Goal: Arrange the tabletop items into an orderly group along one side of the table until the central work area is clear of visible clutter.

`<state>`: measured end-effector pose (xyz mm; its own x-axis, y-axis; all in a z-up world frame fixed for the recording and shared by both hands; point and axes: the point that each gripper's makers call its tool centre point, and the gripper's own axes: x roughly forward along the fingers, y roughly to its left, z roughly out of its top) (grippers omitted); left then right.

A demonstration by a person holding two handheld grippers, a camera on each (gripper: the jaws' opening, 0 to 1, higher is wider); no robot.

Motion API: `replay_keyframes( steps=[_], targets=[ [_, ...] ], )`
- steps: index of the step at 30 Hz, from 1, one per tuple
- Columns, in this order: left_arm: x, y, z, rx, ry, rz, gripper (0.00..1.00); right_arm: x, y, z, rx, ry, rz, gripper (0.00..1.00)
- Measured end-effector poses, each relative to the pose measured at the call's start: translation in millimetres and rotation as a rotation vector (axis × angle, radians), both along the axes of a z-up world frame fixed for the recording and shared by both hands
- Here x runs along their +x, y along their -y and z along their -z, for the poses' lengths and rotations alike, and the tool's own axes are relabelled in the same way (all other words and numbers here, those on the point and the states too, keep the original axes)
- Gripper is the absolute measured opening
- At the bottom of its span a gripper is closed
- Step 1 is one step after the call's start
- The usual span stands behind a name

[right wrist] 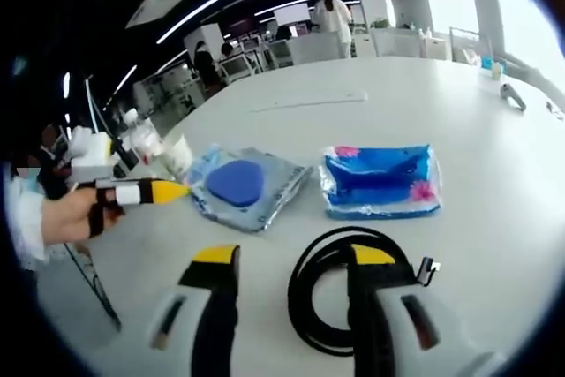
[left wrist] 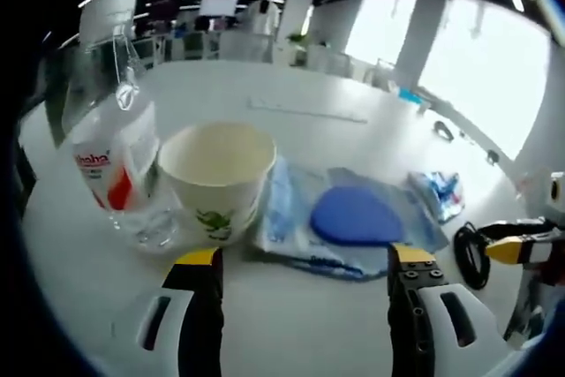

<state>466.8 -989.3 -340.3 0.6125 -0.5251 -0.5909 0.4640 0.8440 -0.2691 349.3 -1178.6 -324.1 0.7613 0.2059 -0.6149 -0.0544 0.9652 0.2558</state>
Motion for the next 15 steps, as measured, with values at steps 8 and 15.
replay_keyframes(
  steps=[8, 15],
  targets=[
    [3.5, 5, 4.1, -0.030, -0.015, -0.020, 0.69, 20, -20, -0.1, 0.010, -0.004, -0.044, 0.44],
    [7.7, 8, 6.1, -0.062, -0.024, -0.027, 0.63, 37, -27, 3.7, 0.019, -0.015, -0.050, 0.41]
  ],
)
